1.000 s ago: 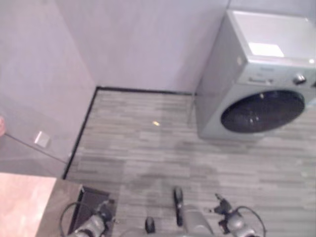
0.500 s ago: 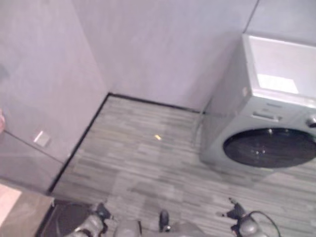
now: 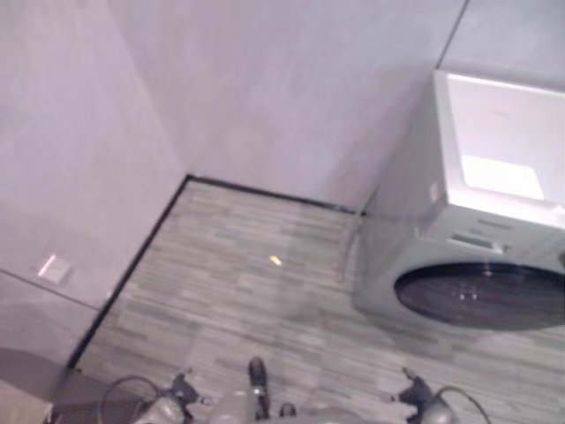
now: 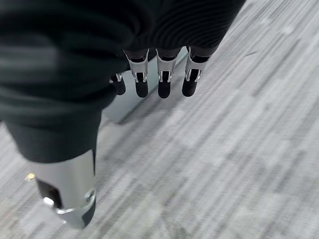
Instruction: Put brush and paste in cup on sink, flatten towel.
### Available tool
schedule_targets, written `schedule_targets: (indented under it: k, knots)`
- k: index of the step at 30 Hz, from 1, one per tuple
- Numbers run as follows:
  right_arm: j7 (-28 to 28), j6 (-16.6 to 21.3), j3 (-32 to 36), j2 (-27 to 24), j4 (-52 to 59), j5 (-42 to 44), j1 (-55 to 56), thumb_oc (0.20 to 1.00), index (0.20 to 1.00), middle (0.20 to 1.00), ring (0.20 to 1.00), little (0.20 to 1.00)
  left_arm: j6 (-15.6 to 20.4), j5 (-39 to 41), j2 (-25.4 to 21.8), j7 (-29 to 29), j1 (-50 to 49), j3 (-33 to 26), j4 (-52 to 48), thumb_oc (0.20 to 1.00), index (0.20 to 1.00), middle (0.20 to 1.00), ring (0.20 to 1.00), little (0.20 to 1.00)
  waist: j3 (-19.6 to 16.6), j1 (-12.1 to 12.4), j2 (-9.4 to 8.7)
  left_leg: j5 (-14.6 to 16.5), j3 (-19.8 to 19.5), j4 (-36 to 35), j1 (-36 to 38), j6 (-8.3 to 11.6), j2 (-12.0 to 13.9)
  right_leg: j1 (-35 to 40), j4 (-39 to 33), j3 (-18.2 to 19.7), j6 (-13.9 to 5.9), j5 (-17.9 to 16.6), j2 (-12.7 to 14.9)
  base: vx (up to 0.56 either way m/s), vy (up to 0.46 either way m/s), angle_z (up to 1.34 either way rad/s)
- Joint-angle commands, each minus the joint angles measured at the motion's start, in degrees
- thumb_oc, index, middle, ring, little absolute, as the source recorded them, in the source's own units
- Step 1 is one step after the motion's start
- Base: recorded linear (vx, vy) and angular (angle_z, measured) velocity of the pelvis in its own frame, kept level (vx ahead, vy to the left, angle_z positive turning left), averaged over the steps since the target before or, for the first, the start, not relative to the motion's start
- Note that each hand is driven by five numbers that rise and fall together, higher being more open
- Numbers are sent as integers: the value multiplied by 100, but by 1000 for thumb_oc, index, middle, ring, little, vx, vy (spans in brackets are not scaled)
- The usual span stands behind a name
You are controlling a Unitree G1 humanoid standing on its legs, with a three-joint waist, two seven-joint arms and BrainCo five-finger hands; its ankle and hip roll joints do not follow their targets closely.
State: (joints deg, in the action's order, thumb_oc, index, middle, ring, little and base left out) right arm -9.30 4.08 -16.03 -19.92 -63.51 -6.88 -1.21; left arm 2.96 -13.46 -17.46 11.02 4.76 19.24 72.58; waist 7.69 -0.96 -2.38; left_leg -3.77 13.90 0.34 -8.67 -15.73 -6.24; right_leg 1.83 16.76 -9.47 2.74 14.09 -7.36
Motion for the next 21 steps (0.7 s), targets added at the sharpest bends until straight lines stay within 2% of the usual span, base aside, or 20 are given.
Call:
schedule_targets:
  k: [1,2,3,6,7,8,9,10,11,14,17,21]
  knots:
    - [-27,86,-75,-135,296,-227,163,1000,1000,1000,1000,1000,63,-171,-32,44,231,-20,85,1000,1000,1000,1000,1000,-216,-102,-74,812,-71,240,369,1112,21,-475,1277,-10,-946,-1029,1275,183,322,-16]
    - [-16,75,-90,-148,294,-259,146,1000,1000,1000,1000,1000,57,-177,-22,15,229,28,41,1000,1000,1000,1000,1000,-134,-140,-77,832,-152,153,526,999,-101,-721,1939,31,-966,-1420,1446,142,249,22]
    - [-15,83,-133,-127,357,-251,119,1000,1000,1000,1000,1000,53,-228,-48,14,268,114,-27,1000,1000,1000,1000,1000,12,-190,-60,901,-295,64,753,895,-187,-1093,2695,148,-913,-1559,1513,144,251,58]
    - [-15,83,-133,-126,356,-251,117,1000,1000,1000,1000,1000,52,-228,-48,13,268,114,-28,1000,1000,1000,1000,1000,17,-196,-68,902,-299,65,757,892,-198,-1095,2712,148,-916,-1549,1524,84,70,87]
    - [-28,109,-208,-61,423,-148,177,1000,1000,1000,1000,1000,38,-170,-55,18,375,178,58,1000,1000,1000,1000,1000,121,-182,180,871,-638,98,933,974,-95,-1626,1461,482,-672,-728,1033,192,60,13]
    - [-26,109,-231,-56,405,-129,183,1000,1000,1000,1000,1000,50,-154,-40,32,411,187,91,1000,1000,1000,1000,1000,136,-172,225,889,-751,219,884,1001,-78,-1637,731,733,-675,-801,929,227,39,18]
    - [-19,109,-245,-64,410,-119,194,1000,1000,1000,1000,1000,62,-167,-33,45,470,210,99,1000,1000,1000,1000,1000,152,-186,246,924,-865,331,857,1026,-86,-1617,174,1138,-735,-976,777,106,-67,58]
    - [-11,97,-274,-80,427,-150,200,1000,1000,1000,1000,1000,81,-185,-46,53,505,203,96,1000,1000,1000,1000,1000,141,-184,216,956,-926,383,838,1049,-101,-1648,71,1390,-792,-1061,718,221,-177,123]
    - [15,83,-308,-20,410,-189,276,1000,1000,1000,1000,1000,78,-193,-60,39,508,205,147,1000,1000,1000,1000,1000,61,-193,125,1015,-1171,376,895,1086,-131,-1472,-21,1581,-847,-1053,617,323,-268,165]
    - [58,72,-348,4,323,-253,278,1000,1000,1000,1000,1000,80,-68,-22,60,322,61,217,1000,1000,1000,1000,1000,-142,-120,68,1020,-1395,267,951,1160,-84,-1082,-478,1371,-768,-981,635,253,-242,171]
    - [38,91,-327,-65,214,-245,177,1000,1000,1000,1000,1000,74,101,-26,56,210,-117,260,1000,1000,1000,1000,1000,-239,3,-36,973,-1595,199,918,1297,17,-841,-746,1013,-661,-878,644,241,-362,34]
    - [-10,143,-231,-135,231,-110,100,1000,1000,1000,1000,1000,56,130,-80,72,212,-187,382,1000,1000,1000,1000,1000,-293,-3,-216,830,-1808,-21,910,1457,180,-626,-1018,476,-547,-832,659,143,-285,54]
